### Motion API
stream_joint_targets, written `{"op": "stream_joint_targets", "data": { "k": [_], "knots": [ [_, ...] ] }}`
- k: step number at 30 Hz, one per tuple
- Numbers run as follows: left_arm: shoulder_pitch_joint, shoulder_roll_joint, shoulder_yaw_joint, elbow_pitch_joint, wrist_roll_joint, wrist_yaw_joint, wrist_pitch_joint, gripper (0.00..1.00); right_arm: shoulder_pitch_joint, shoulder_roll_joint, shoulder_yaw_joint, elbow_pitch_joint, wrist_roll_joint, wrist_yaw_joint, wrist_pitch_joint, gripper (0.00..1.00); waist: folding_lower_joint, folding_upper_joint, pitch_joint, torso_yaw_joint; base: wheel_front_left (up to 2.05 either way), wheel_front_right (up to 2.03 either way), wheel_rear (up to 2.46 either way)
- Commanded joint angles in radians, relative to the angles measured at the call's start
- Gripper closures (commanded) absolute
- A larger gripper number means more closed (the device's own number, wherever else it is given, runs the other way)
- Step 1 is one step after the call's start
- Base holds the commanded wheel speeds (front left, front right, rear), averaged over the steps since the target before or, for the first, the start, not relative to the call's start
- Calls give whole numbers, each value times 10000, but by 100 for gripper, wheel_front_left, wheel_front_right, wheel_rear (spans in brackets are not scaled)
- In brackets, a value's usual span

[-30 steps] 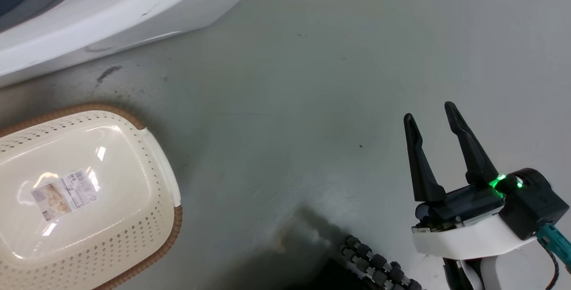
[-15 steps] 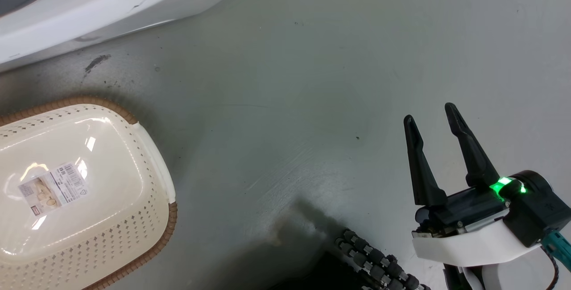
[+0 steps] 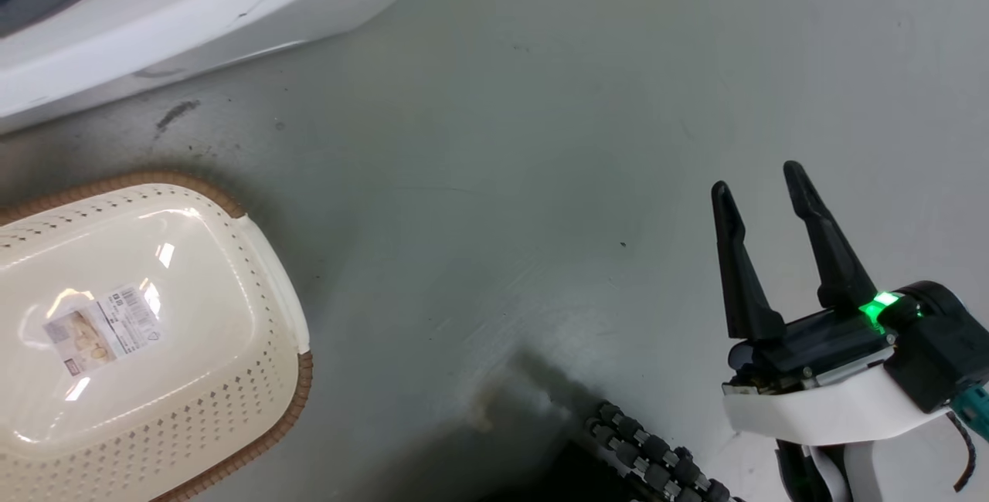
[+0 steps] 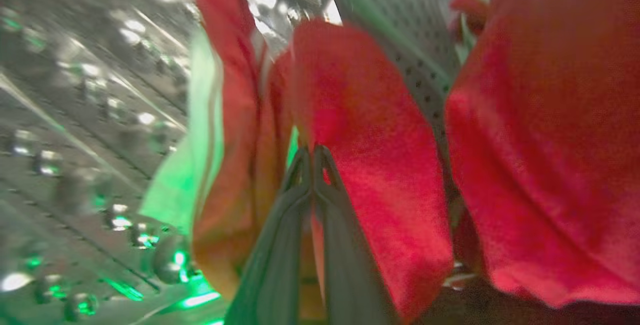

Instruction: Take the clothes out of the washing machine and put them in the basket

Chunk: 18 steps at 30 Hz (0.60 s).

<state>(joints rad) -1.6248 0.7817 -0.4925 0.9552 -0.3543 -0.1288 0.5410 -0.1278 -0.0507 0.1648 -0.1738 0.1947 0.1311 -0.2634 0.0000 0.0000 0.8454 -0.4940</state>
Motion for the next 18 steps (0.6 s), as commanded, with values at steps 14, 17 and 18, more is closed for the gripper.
{"op": "stream_joint_targets", "data": {
  "k": [14, 17, 18],
  "knots": [
    [1721, -1426, 136, 1155, -773, 31, -3479, 100, -307, 3, -1087, 256, -781, -7, -21, 0, 0, 0, -2035, 1133, 0, 0, 0],
    [2411, -1939, 118, 1457, -1050, 13, -4192, 100, -221, 3, -1291, 340, -987, -7, -21, 0, 0, 0, -2603, 1436, 0, 0, 0],
    [2590, -2092, 143, 1531, -1144, 14, -4384, 100, -187, 2, -1364, 370, -1032, -8, -21, 0, 0, 0, -2773, 1525, 0, 0, 0]
  ]
}}
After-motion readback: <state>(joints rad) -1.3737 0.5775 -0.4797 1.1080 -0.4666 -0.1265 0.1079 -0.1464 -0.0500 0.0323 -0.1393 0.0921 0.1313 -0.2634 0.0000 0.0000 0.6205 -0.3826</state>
